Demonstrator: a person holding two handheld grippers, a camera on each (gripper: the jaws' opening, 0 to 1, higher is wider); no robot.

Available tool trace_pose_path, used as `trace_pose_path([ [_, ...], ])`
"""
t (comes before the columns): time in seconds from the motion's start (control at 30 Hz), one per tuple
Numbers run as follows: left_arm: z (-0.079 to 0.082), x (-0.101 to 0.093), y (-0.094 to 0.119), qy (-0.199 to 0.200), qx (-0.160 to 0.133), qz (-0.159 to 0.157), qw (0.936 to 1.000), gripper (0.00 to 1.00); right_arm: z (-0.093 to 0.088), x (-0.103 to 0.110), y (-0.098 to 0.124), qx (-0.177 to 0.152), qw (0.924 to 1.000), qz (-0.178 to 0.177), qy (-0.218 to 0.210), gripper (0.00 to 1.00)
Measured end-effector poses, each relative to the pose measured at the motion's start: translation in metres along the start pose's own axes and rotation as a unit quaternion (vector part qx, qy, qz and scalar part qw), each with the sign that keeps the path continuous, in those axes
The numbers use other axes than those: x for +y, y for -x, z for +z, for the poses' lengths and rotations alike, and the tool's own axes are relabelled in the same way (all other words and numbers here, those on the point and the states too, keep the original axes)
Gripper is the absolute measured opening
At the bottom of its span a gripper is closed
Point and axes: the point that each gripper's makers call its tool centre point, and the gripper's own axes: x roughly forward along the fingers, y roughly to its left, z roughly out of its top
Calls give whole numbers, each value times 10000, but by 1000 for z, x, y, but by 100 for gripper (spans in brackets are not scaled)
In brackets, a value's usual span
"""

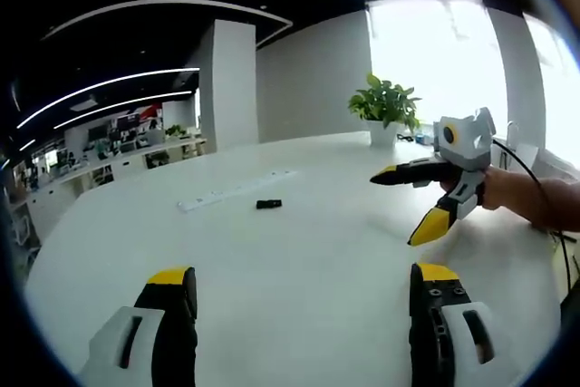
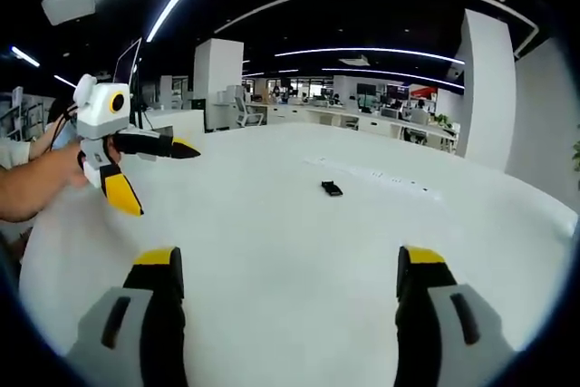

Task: Snap the two parts of the plastic buckle together until the buckle closes and remains connected.

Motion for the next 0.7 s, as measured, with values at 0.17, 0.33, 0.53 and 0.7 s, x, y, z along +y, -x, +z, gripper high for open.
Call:
trace_pose_path([
  [0.17, 1, -4, 5, 2, -21, -18, 10000, 99, 1, -1, 4, -29, 10000, -32, -2, 98],
  [0.33, -1, -7, 11, -9, -32, 6, 10000, 99, -1, 5, 12, -31, 10000, -33, -3, 98],
  [0.53, -2, -12, 20, -8, -61, 16, 10000, 99, -3, 2, 15, -44, 10000, -51, -17, 98],
  [0.7, -4, -13, 23, -10, -49, 46, 10000, 99, -2, 5, 20, -60, 10000, -40, 8, 98],
])
